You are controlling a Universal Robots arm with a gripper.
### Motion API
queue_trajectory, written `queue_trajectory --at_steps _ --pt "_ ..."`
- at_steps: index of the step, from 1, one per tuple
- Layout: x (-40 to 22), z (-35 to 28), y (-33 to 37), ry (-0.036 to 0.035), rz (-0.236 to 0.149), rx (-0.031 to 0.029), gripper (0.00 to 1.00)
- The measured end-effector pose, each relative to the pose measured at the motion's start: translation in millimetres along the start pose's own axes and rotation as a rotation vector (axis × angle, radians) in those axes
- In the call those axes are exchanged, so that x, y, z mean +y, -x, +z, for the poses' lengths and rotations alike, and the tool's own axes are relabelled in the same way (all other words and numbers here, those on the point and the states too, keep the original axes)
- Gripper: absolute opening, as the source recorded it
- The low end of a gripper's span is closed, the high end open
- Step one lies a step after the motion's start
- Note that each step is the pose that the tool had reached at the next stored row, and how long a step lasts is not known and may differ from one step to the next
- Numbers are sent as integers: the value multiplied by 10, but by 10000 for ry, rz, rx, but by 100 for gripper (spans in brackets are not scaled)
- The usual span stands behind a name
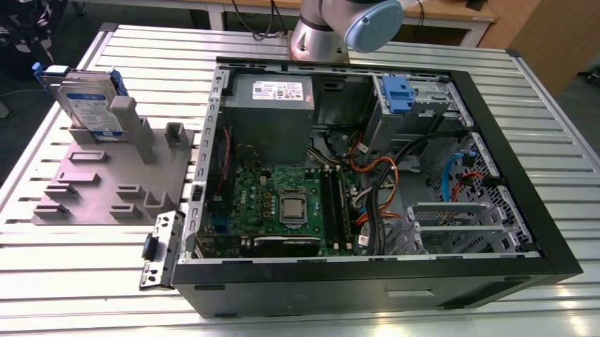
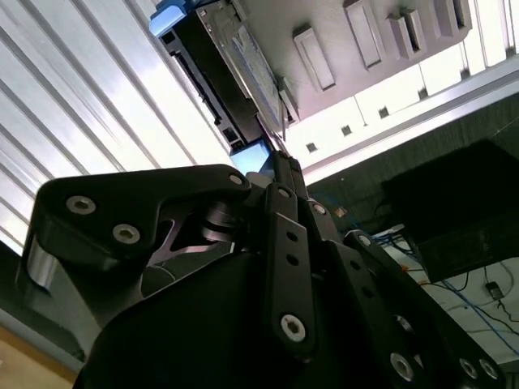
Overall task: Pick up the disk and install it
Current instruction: 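Pick up the disk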
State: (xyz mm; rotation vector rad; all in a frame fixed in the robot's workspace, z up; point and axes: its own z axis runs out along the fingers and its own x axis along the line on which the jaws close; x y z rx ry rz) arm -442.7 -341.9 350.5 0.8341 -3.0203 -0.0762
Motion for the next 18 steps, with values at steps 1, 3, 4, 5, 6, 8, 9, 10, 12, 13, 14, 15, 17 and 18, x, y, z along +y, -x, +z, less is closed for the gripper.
queue_trajectory --at_steps 1,3,4,5,6,8,9,10,12,13,14,15,17,18 --pt "0 0 0 1 -218 11 11" --pt "0 0 0 3 -386 19 11" --pt "0 0 0 3 -465 24 11" --pt "0 0 0 4 -538 27 11" --pt "0 0 0 4 -606 30 11" --pt "0 0 0 4 -723 36 11" --pt "0 0 0 4 -787 39 11" --pt "0 -1 0 5 -852 43 11" --pt "0 0 0 6 -996 49 11" --pt "-1 0 0 7 -1086 54 11" --pt "-1 0 0 7 -1186 58 11" --pt "-1 0 0 8 -1304 64 11" --pt "-1 -1 0 9 -1538 76 11" --pt "-1 0 0 10 -1651 81 11"
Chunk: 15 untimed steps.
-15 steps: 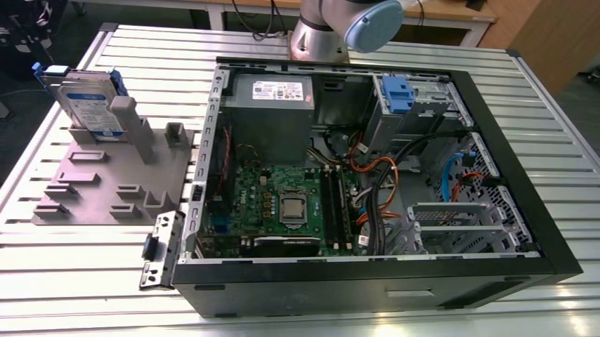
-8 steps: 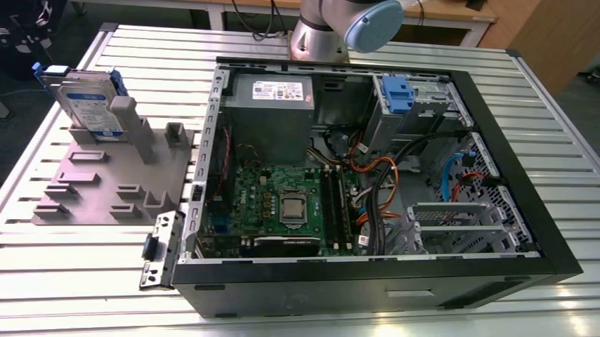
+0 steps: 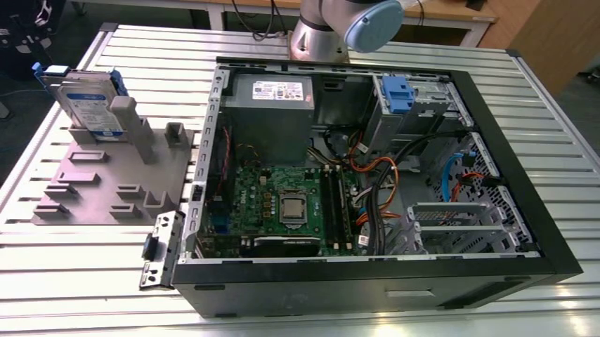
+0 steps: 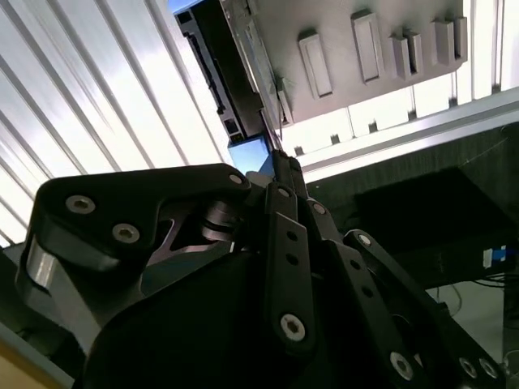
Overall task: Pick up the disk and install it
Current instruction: 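Pick up the disk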
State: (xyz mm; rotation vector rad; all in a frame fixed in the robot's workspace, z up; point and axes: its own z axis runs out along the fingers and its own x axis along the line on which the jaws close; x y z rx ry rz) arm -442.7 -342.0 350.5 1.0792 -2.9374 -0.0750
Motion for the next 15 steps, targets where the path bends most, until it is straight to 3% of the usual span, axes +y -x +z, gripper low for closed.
queue_trajectory --at_steps 15 --pt "0 0 0 6 -1023 50 11"
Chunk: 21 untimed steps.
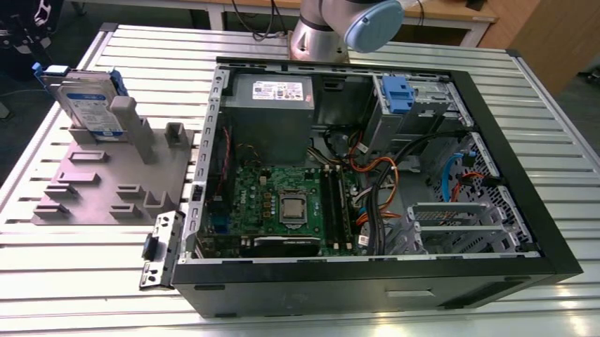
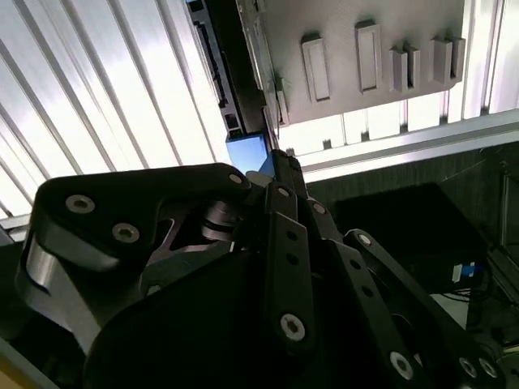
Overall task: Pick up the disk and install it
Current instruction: 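Pick up the disk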
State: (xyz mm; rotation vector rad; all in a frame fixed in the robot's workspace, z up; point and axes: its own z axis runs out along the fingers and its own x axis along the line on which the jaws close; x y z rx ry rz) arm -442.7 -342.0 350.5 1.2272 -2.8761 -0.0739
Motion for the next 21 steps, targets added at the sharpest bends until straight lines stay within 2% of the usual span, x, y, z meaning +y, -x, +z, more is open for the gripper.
queue_trajectory --at_steps 15,21 --pt "0 0 0 8 -1378 67 11" --pt "0 0 0 9 -1515 74 11"
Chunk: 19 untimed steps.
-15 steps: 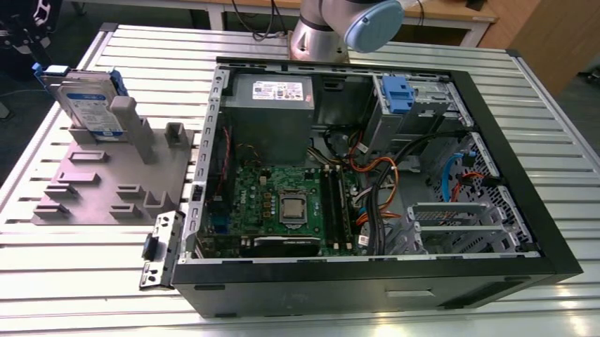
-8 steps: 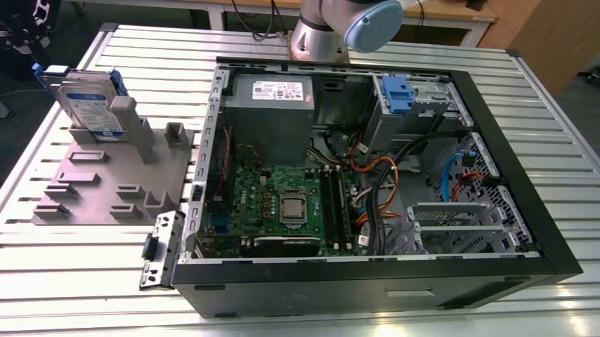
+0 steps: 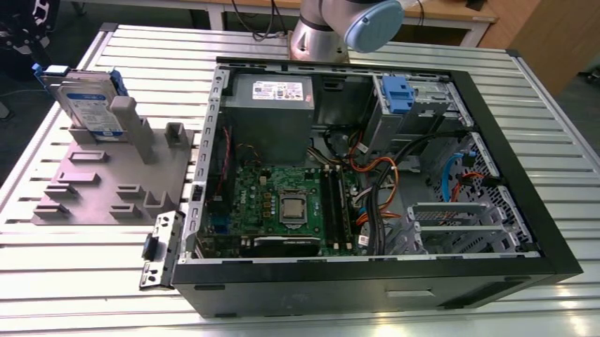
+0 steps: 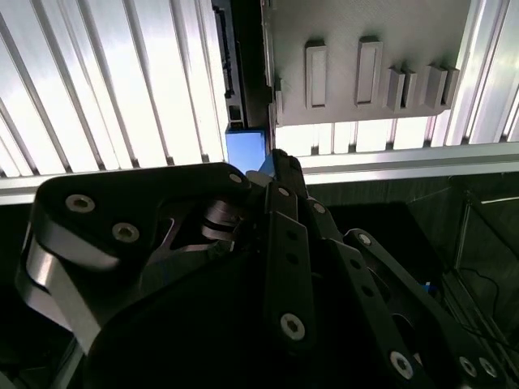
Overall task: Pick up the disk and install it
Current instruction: 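Pick up the disk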
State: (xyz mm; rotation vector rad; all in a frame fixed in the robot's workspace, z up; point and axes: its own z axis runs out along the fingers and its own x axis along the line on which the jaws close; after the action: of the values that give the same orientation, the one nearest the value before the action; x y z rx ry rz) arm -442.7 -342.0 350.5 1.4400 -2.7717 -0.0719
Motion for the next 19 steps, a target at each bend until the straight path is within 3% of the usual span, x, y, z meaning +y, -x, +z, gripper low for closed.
queue_trajectory --at_steps 13,19 --pt "0 0 0 0 -73 3 11" --pt "-1 0 0 6 -972 47 11"
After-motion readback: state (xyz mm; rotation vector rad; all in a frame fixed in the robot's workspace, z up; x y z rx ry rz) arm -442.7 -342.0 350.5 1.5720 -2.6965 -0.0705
